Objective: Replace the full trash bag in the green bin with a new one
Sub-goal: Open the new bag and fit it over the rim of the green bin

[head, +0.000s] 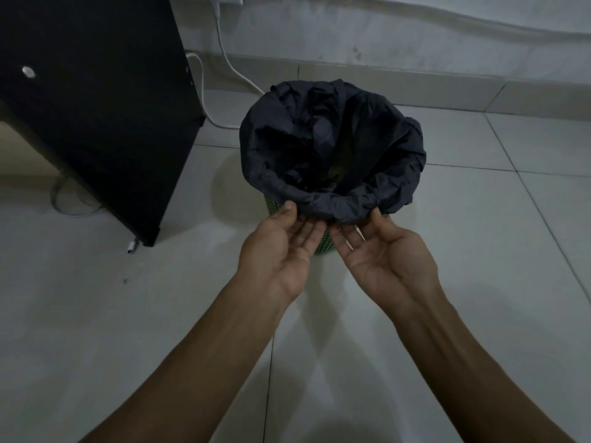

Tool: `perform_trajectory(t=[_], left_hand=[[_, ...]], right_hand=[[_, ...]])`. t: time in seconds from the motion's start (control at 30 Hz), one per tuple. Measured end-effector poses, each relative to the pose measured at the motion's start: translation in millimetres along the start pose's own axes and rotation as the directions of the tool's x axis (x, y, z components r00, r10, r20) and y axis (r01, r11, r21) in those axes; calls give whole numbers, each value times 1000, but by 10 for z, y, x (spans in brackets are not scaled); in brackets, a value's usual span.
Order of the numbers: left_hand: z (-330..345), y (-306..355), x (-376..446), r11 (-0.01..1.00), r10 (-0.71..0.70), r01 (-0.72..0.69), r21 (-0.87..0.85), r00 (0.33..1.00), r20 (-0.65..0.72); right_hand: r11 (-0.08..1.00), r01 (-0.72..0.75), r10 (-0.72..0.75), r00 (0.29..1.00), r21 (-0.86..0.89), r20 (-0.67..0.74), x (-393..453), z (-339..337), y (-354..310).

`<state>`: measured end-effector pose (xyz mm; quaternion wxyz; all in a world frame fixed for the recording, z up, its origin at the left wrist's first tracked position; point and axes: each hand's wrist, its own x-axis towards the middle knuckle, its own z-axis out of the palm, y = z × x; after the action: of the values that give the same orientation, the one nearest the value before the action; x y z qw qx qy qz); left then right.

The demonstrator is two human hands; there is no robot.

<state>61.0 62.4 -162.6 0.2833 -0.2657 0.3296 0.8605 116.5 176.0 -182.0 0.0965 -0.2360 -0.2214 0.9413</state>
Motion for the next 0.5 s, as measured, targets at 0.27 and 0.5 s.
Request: perform_trajectory(t=[0.27,0.5], left_hand=[[31,36,-96,994,40,-28,106,993,-112],[132,34,-89,982,64,-44,186,992,-108]], right_hand=[[996,37,-36,999,-80,21,7,18,54],[996,38,-39,999,-82,-5,-39,35,46]])
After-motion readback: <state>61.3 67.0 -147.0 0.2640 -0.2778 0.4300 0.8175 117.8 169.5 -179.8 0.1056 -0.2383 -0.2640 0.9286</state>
